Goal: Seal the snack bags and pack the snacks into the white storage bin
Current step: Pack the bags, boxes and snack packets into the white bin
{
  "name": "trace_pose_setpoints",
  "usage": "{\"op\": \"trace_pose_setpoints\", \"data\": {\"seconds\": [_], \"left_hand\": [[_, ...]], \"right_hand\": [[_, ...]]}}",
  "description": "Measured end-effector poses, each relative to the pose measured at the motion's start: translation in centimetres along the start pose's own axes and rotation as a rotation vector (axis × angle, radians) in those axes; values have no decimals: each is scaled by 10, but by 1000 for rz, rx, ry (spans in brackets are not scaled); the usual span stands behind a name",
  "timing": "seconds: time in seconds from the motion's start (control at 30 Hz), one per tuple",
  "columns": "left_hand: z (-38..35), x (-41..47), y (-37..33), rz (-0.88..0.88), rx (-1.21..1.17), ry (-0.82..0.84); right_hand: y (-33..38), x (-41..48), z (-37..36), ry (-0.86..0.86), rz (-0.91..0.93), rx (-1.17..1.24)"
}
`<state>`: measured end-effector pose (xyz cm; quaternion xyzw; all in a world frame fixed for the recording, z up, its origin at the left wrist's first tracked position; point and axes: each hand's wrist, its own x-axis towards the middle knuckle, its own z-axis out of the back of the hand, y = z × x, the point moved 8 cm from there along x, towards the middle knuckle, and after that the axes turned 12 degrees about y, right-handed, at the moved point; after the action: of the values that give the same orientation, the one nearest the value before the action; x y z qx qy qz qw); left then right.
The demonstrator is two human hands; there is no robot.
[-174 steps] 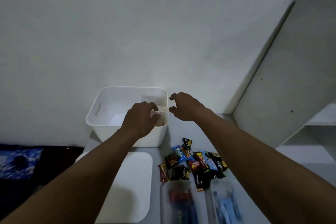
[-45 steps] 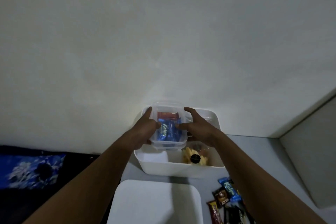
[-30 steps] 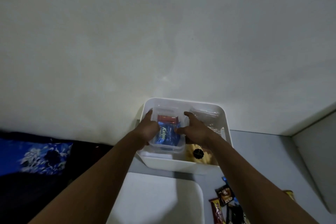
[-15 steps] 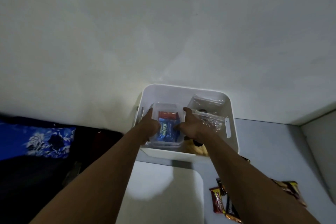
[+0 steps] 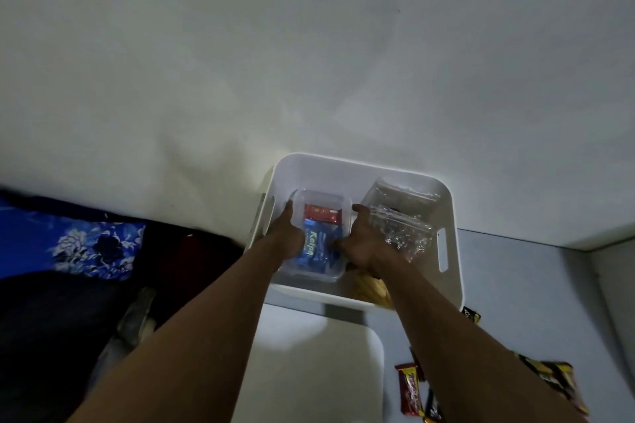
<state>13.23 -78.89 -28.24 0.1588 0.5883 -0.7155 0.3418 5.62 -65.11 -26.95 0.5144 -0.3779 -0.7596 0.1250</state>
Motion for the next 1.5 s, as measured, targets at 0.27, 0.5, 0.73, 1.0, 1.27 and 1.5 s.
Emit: {"op": "trace_pose_setpoints", "data": {"seconds": [0.27,0.5,0.73,1.0,1.27,1.5], "left_hand": [[-4,-1,4,113,7,-47],[-6,-23,-27,-2,235,-185],[-25,-79,-95,-265,421,-278],[-97,-163,-129,-538,598,-247],[-194,-232,-88,-769,570,-437],[-289,-192,-1,-640,559,-357]], "right_hand": [[1,-3,-1,-9,-7,-89],[20,-30,11,-44,46,-244],[42,-100,36,-226,185,-325],[2,-208,82,-489,210,-522],[-113,-251,112,-517,200,-494],[-235,-218,121,-395,86,-522]]}}
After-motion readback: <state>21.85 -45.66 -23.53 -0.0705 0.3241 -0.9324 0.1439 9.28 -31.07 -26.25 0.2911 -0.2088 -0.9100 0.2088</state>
